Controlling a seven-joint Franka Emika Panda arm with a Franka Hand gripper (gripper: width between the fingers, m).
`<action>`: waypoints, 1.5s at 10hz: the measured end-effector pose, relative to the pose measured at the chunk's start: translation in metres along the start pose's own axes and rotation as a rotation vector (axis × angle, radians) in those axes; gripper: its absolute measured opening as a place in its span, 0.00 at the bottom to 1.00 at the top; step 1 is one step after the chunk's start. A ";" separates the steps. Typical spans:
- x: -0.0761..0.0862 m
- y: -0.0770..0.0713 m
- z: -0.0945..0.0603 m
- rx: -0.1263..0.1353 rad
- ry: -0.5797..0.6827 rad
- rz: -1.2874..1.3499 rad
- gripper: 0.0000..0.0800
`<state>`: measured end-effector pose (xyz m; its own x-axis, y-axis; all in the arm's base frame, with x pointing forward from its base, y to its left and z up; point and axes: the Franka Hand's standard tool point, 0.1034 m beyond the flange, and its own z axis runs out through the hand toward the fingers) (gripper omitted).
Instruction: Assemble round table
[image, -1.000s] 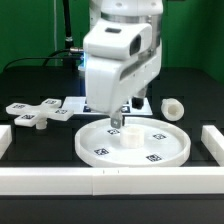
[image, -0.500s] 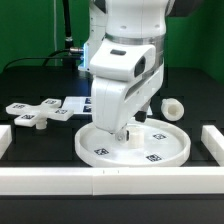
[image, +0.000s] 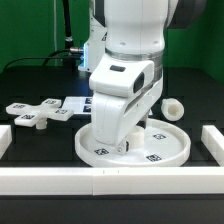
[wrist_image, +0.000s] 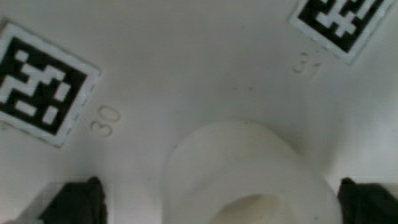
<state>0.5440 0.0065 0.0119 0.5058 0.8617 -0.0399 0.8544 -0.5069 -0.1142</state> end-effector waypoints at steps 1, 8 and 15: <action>0.001 0.000 0.000 0.000 0.000 -0.001 0.67; 0.000 0.000 -0.001 -0.002 0.001 -0.001 0.52; 0.037 -0.007 -0.001 -0.016 0.004 -0.035 0.52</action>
Offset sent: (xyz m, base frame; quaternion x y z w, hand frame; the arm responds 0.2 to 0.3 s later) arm 0.0000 0.0000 0.0000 0.0000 0.0000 0.0000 1.0000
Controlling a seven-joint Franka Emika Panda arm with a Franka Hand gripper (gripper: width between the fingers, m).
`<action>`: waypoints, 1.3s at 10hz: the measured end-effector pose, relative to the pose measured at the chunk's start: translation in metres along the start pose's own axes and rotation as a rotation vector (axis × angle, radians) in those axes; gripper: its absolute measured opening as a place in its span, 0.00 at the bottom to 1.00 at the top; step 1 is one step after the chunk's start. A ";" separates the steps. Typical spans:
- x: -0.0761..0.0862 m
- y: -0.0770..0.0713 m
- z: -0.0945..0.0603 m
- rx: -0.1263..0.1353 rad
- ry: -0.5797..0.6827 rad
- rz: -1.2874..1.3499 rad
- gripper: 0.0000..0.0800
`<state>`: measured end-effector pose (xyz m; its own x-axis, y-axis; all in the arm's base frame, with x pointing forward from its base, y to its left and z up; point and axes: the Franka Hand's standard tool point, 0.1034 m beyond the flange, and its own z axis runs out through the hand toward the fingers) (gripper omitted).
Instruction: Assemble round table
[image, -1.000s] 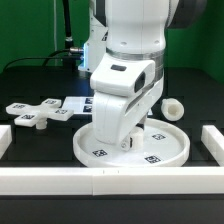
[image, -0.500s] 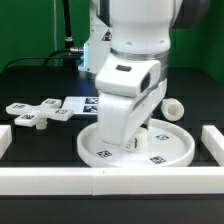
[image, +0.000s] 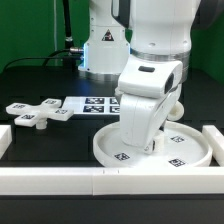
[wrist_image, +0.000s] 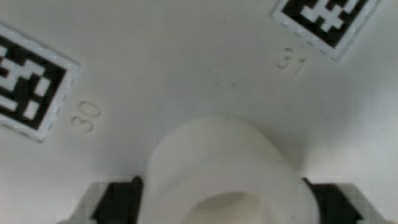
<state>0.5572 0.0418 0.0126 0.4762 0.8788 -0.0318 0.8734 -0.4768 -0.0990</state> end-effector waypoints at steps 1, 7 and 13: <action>0.000 0.000 0.000 -0.001 -0.001 0.004 0.52; -0.001 0.001 0.000 -0.002 0.000 0.006 0.79; -0.030 -0.032 -0.047 -0.042 0.008 0.179 0.81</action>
Offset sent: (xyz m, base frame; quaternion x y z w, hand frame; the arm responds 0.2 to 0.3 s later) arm 0.0000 0.0000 0.0000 0.0000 0.0000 0.0000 1.0000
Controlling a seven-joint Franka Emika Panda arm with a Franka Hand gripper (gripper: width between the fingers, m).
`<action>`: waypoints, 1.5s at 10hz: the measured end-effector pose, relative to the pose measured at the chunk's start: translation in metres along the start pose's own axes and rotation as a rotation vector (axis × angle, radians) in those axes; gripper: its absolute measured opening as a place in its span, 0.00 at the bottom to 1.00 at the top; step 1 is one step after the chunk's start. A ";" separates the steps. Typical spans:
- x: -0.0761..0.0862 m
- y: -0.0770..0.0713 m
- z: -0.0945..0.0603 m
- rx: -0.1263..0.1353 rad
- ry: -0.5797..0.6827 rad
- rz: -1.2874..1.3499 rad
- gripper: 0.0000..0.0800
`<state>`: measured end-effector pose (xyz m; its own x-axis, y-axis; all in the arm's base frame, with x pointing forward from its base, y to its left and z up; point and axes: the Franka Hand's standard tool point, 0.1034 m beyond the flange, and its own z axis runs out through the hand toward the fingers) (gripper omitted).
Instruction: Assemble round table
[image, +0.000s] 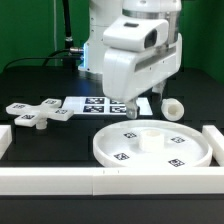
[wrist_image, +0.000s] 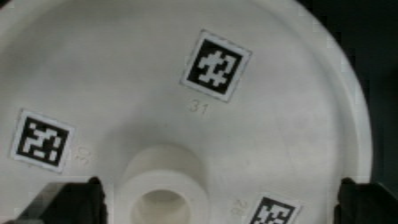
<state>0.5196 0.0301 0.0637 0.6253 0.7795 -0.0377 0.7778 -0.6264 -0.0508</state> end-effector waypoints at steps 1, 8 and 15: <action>-0.010 -0.015 -0.005 -0.011 0.007 0.081 0.81; -0.015 -0.033 -0.002 0.002 0.017 0.453 0.81; 0.006 -0.095 0.017 0.037 0.015 1.009 0.81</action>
Offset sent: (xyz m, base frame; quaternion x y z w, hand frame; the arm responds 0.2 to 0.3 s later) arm 0.0000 0.0000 0.0000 0.0000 0.0000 0.0000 1.0000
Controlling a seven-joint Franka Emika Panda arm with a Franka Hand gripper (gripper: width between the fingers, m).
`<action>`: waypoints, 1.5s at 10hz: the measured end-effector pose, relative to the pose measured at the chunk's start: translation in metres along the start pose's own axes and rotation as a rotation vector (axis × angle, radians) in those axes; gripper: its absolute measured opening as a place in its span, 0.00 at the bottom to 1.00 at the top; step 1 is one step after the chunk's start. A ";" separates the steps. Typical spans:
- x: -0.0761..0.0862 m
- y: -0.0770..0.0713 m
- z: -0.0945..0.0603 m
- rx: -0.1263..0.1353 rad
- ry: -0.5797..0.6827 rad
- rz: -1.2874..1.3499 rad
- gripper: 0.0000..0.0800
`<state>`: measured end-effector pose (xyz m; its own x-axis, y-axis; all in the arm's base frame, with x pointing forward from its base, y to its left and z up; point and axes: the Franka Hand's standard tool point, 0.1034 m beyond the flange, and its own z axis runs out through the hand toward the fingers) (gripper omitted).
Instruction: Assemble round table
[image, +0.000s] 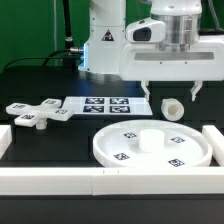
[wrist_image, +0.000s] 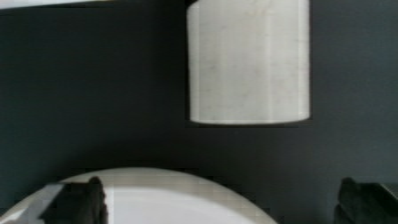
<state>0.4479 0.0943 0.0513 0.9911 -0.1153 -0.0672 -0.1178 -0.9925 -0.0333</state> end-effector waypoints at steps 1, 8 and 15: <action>-0.001 0.001 0.000 -0.004 -0.023 0.001 0.81; -0.008 -0.004 0.003 -0.022 -0.375 -0.061 0.81; -0.027 -0.008 0.021 -0.060 -0.799 -0.051 0.81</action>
Offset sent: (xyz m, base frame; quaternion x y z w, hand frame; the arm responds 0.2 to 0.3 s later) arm -0.0040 0.0222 -0.0073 0.0183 -0.1815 -0.0482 0.9820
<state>0.4207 0.1059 0.0324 0.6481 -0.0280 -0.7611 -0.0470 -0.9989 -0.0032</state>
